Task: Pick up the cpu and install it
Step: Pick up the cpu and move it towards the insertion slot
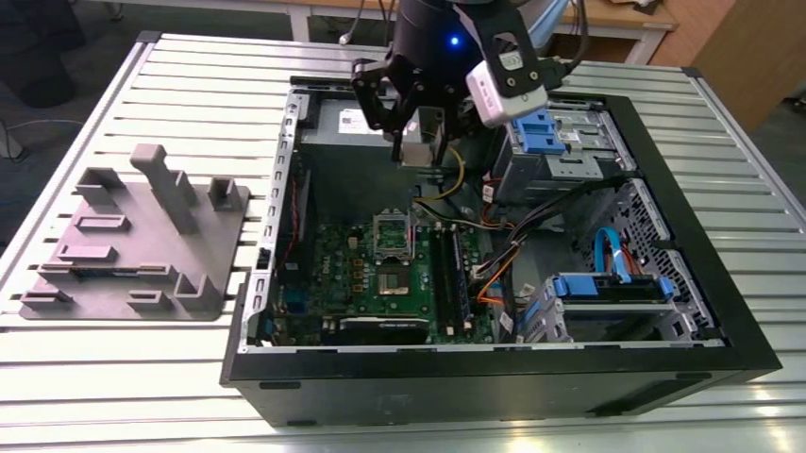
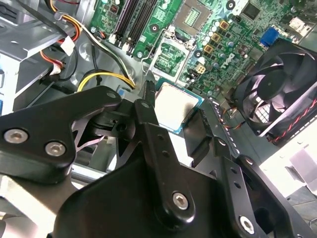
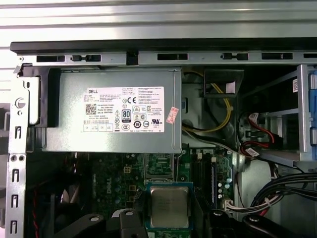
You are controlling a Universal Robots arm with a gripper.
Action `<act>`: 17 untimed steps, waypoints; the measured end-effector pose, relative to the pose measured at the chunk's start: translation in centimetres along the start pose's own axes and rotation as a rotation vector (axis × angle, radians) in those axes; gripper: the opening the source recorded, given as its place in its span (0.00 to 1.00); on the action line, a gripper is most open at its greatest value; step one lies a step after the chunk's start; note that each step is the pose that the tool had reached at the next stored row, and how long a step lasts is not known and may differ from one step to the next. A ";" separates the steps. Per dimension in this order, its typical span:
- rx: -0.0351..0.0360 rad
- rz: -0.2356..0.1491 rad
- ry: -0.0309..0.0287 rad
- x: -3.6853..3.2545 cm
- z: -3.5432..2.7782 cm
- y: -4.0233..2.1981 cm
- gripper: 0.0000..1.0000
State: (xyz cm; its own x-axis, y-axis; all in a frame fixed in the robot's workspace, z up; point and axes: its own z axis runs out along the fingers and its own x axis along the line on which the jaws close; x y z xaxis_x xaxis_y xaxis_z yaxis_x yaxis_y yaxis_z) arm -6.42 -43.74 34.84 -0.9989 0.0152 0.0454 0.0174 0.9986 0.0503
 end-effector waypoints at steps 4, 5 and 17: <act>0.0001 0.000 0.0000 0.01 0.21 -0.02 0.47; 0.0001 0.000 0.0000 0.00 0.36 -0.03 0.47; -0.0004 0.000 -0.0029 0.26 0.42 -0.16 0.47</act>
State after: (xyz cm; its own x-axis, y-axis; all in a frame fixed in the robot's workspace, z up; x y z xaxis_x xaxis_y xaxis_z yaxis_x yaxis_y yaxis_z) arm -6.71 -43.87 34.42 -0.9990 0.0152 0.0425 0.0174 0.9986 0.0507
